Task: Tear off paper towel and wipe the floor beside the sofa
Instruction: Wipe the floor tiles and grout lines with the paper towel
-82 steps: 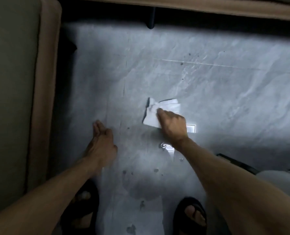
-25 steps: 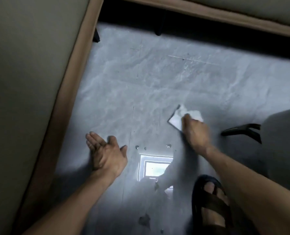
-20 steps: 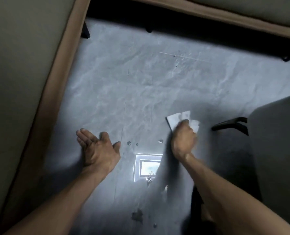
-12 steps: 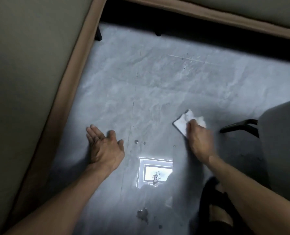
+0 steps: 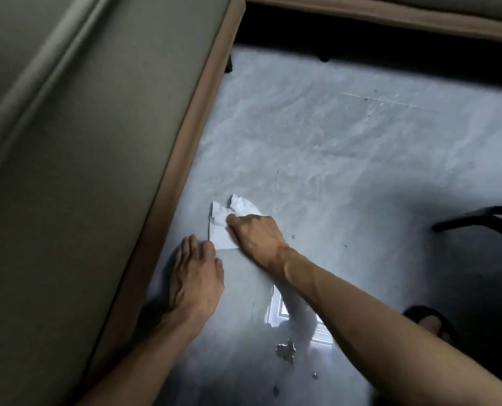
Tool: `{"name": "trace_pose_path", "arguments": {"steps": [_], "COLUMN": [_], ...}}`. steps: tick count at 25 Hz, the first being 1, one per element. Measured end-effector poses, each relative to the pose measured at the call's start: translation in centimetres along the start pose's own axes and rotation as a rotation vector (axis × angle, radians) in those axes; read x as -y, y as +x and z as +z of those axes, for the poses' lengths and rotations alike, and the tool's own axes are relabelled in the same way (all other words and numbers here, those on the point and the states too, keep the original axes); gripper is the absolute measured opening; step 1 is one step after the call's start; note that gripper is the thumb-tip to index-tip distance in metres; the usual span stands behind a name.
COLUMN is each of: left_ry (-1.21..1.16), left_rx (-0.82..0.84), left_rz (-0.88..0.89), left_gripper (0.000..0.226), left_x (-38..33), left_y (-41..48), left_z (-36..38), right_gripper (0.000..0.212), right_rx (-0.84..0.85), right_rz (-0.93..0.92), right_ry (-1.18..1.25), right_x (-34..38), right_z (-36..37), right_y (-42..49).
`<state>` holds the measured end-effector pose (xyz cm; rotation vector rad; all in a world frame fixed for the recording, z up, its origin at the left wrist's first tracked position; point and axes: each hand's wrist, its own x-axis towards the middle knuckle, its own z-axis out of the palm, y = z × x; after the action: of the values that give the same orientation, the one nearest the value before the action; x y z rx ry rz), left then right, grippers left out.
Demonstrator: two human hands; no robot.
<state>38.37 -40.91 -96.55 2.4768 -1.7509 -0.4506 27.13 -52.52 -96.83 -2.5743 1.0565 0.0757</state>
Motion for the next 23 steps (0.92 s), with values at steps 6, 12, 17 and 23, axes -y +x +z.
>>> {"name": "trace_pose_path", "arguments": {"steps": [6,12,17,23], "left_ry": [0.046,-0.003,0.001,-0.01], "left_rx": [0.2,0.212,0.23,0.186], "left_rz": [-0.132,-0.15,-0.139,-0.126], "left_gripper": [0.056,0.047,0.052,0.053], "left_x": [-2.4,-2.1,-2.1,-2.3], "left_y": [0.3,1.1,0.7,0.6], "left_z": [0.9,1.0,0.9,1.3], "right_gripper": [0.021,0.015,0.007,0.011], "right_rx": [-0.249,-0.284,-0.111,-0.345], "right_rz": [0.92,0.726,0.219,0.79], "right_ry": [-0.216,0.169,-0.189,0.043], "right_x": [-16.8,-0.7,-6.4,-5.7], "right_z": [-3.4,-0.3,-0.9,-0.7], "right_y": [-14.2,-0.3,-2.6,-2.6]}}
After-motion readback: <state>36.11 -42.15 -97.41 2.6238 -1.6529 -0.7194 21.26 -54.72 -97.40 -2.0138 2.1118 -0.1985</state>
